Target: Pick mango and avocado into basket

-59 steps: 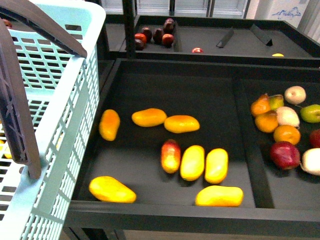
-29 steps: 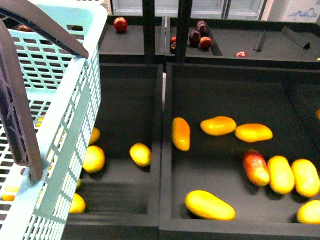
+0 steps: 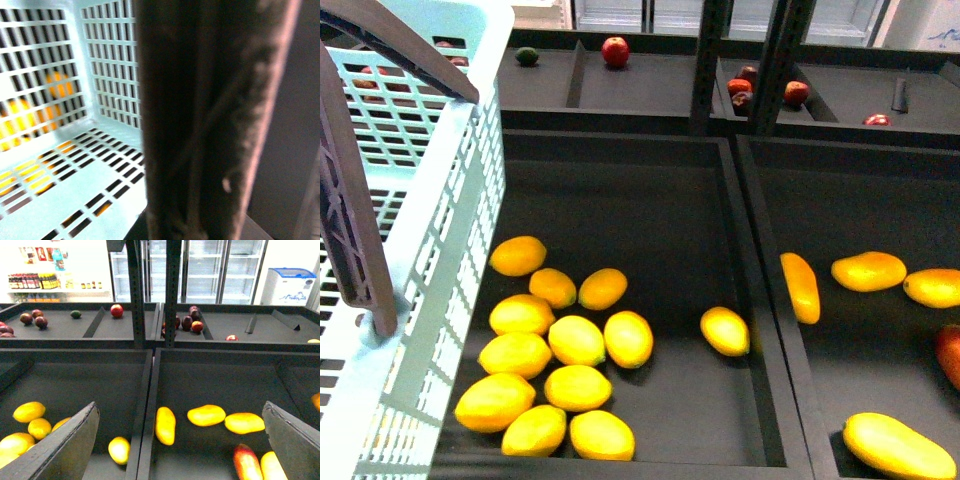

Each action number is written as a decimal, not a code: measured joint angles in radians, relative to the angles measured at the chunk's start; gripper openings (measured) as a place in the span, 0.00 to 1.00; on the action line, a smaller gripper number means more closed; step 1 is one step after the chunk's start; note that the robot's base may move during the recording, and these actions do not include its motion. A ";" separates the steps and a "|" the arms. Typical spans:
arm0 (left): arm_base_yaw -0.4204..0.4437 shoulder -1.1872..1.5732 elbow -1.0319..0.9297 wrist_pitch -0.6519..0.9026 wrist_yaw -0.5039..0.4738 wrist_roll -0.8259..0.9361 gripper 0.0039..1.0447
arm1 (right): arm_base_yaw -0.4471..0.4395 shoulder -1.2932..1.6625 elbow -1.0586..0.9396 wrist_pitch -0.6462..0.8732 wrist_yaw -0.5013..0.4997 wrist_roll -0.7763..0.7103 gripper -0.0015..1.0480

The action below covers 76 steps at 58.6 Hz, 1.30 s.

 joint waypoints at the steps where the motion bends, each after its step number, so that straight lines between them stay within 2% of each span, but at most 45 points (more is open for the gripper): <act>1: -0.001 0.006 0.010 -0.024 -0.005 0.013 0.05 | 0.000 0.000 0.000 0.000 0.000 0.000 0.93; 4: -0.002 0.076 0.079 -0.115 0.023 0.125 0.05 | 0.000 0.000 0.000 0.000 0.002 0.000 0.93; 10: -0.005 0.264 0.187 -0.066 0.078 0.338 0.05 | 0.000 0.000 0.000 0.000 0.002 0.000 0.93; 14: -0.013 0.385 0.258 -0.031 0.098 0.393 0.05 | 0.000 0.000 0.000 0.000 0.003 0.000 0.93; 20: -0.031 0.558 0.389 -0.004 0.140 0.431 0.05 | 0.000 0.000 0.000 0.000 0.003 0.000 0.93; 27: -0.071 0.742 0.576 -0.026 0.234 0.435 0.05 | 0.000 0.000 0.000 0.000 0.002 0.000 0.93; 31: -0.118 0.859 0.713 -0.053 0.296 0.433 0.05 | 0.000 0.000 0.000 0.000 0.002 0.000 0.93; 39: -0.194 0.966 0.851 -0.085 0.344 0.433 0.05 | 0.000 0.000 0.000 0.000 0.003 0.000 0.93; 48: -0.264 1.012 0.916 -0.104 0.365 0.435 0.05 | 0.000 0.000 0.000 0.000 0.003 0.000 0.93; 64: -0.362 1.012 0.920 -0.103 0.399 0.446 0.05 | 0.000 0.000 0.000 0.000 0.003 0.000 0.93; 76: -0.376 1.009 0.916 -0.105 0.400 0.452 0.05 | 0.000 0.000 0.000 0.000 0.003 0.000 0.93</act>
